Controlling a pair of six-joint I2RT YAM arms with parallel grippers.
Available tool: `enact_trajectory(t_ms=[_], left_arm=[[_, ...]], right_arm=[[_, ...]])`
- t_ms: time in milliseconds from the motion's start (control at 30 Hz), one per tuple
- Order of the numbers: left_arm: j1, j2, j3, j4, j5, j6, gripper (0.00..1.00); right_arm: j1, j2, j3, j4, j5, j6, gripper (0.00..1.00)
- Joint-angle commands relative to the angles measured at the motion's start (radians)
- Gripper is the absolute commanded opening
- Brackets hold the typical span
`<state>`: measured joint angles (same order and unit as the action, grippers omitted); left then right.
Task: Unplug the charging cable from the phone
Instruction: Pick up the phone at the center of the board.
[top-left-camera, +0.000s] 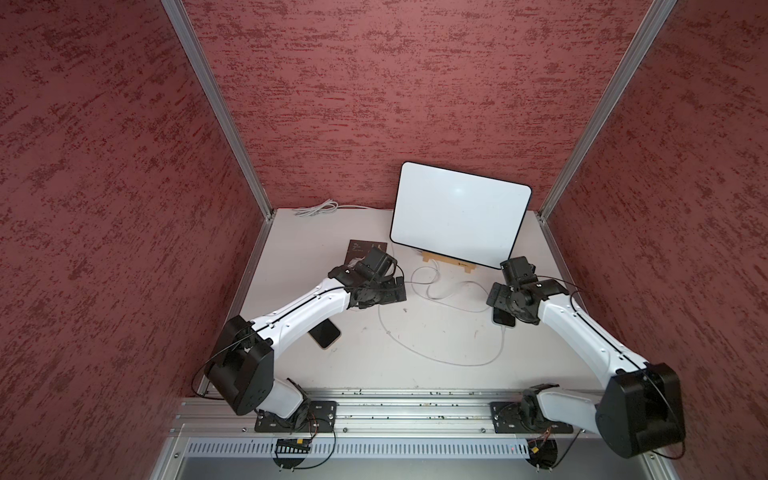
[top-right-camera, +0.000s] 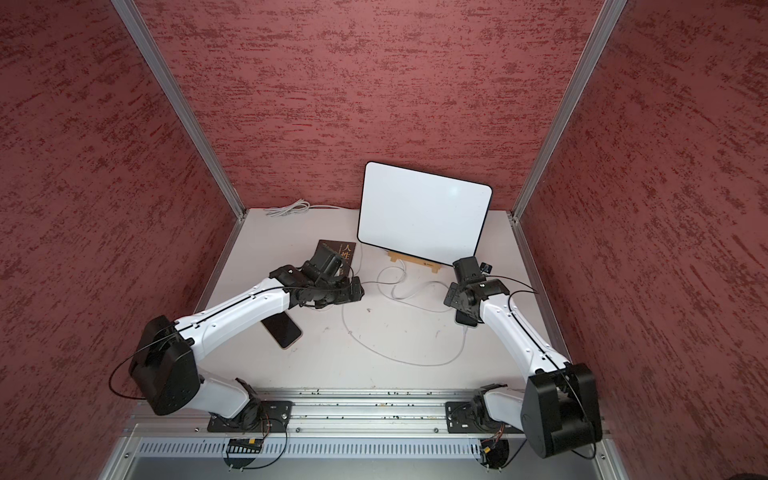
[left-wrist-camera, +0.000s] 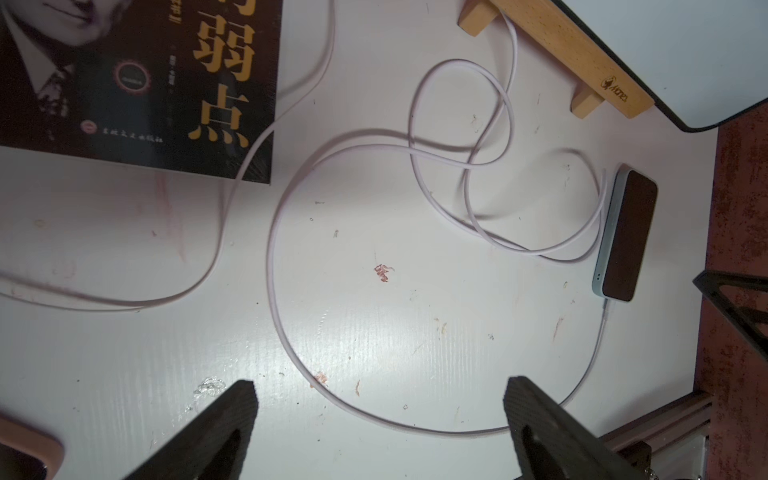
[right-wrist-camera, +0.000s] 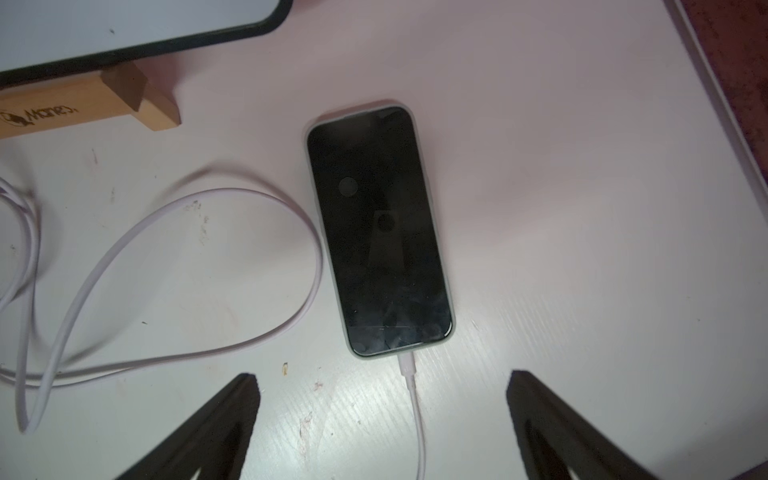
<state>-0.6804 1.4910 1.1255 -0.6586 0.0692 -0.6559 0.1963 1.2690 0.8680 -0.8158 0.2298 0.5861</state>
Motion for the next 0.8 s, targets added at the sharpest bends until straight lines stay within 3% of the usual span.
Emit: enact_trajectory(t_ms=[0, 200, 767], left_arm=[[-0.017, 0.014, 0.013, 0.060, 0.049, 0.038, 0.97], [-0.019, 0.018, -0.020, 0.083, 0.066, 0.032, 0.97], [-0.002, 0.031, -0.035, 0.072, 0.068, 0.028, 0.96]], right_arm=[[-0.024, 0.049, 0.004, 0.026, -0.053, -0.057, 0.99], [-0.050, 0.147, 0.016, 0.051, -0.071, -0.122, 0.99], [-0.115, 0.303, 0.035, 0.107, -0.128, -0.120, 0.97]])
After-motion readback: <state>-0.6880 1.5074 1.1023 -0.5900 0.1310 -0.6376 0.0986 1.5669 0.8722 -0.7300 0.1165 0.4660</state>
